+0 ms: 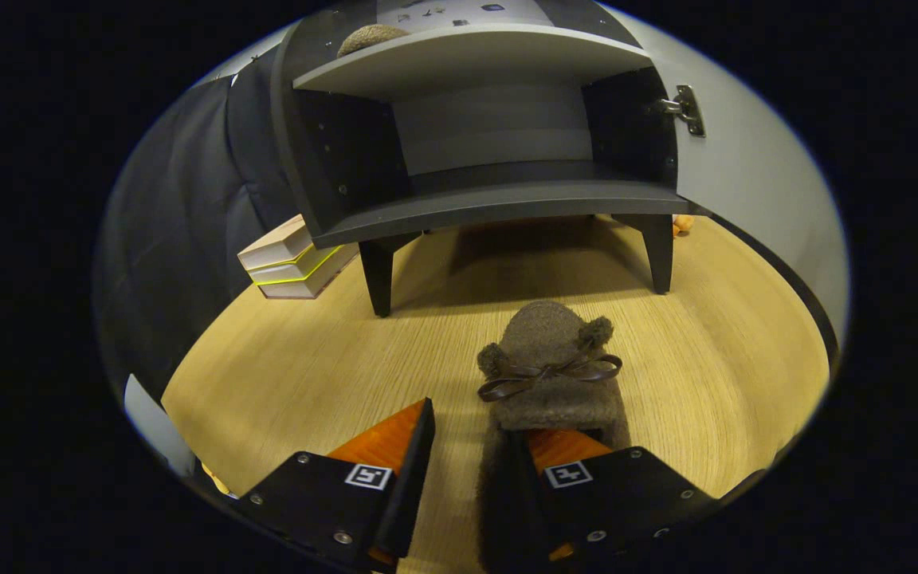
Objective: Open the shoe cabinet door, grab the shoes and put them into the shoe cabinet, then close the shoe cabinet door.
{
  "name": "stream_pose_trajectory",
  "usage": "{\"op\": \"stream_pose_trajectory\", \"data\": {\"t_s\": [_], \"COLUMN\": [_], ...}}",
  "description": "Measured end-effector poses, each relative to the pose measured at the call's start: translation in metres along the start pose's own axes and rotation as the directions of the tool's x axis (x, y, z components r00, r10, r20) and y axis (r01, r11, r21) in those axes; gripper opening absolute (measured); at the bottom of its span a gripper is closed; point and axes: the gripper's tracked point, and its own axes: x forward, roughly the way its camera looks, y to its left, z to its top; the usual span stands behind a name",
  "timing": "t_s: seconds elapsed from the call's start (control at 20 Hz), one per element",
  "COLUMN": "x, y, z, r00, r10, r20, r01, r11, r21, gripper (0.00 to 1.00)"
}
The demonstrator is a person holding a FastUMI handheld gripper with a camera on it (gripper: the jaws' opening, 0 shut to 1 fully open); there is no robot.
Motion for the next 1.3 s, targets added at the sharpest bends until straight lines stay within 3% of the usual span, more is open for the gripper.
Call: {"op": "stream_pose_trajectory", "data": {"t_s": [0.1, 0.15, 0.25, 0.6, 1.0, 1.3], "x": [0.007, 0.008, 0.006, -0.037, -0.134, -0.16], "y": [-0.011, -0.016, -0.014, -0.013, 0.01, 0.004], "z": [0.003, 0.005, 0.005, 0.053, 0.192, 0.272], "r00": [0.999, 0.998, 0.998, 0.999, 0.986, 0.962], "r10": [-0.043, -0.06, -0.057, -0.035, 0.039, 0.062], "r20": [-0.002, 0.0, -0.025, -0.023, 0.161, 0.266], "r01": [0.043, 0.06, 0.057, 0.035, -0.04, -0.049], "r11": [0.999, 0.998, 0.998, 0.999, 0.999, 0.997], "r21": [-0.003, 0.004, 0.017, -0.009, 0.005, -0.054], "gripper": [0.36, 0.21, 0.09, 0.06, 0.06, 0.06]}}
